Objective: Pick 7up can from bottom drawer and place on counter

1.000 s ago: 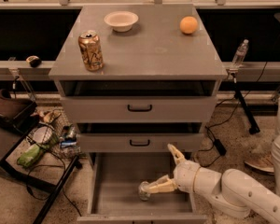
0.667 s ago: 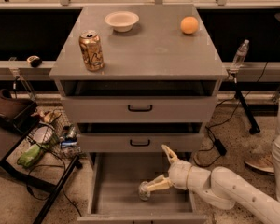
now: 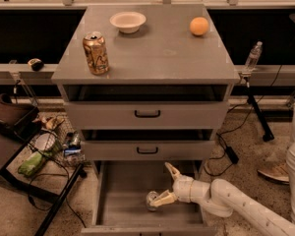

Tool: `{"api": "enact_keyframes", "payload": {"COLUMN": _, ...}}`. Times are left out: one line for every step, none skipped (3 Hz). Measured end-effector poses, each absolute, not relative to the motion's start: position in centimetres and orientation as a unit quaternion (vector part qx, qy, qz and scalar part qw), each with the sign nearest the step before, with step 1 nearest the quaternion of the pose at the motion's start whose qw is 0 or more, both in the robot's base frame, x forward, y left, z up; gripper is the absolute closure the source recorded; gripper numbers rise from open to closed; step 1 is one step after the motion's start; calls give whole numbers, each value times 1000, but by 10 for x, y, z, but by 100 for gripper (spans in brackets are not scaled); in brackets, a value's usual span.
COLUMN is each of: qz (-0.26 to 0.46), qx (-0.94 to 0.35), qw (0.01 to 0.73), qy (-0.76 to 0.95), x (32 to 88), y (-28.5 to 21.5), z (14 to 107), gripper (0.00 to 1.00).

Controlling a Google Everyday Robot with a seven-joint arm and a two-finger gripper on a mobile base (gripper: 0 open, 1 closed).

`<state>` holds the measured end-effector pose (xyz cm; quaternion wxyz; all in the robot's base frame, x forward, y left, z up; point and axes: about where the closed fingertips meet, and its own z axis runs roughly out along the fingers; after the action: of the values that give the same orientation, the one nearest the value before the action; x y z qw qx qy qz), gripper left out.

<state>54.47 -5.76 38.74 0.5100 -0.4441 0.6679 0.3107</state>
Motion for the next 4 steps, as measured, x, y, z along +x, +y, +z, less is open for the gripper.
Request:
{"api": "enact_keyframes", "payload": {"qz": 312, "qx": -441, "qw": 510, "qy": 670, "x": 549, "y": -59, "z": 379, "gripper": 0}}
{"api": "enact_keyframes", "payload": {"qz": 313, "qx": -446, "qw": 504, "qy": 671, "x": 554, "y": -60, "z": 363, "gripper": 0}}
{"api": "enact_keyframes", "payload": {"qz": 311, "qx": -486, "qw": 490, "qy": 654, "x": 560, "y": -67, "z": 328, "gripper": 0}}
{"api": "enact_keyframes", "payload": {"qz": 318, "qx": -525, "qw": 475, "qy": 630, "x": 565, "y": -76, "z": 291, "gripper": 0}}
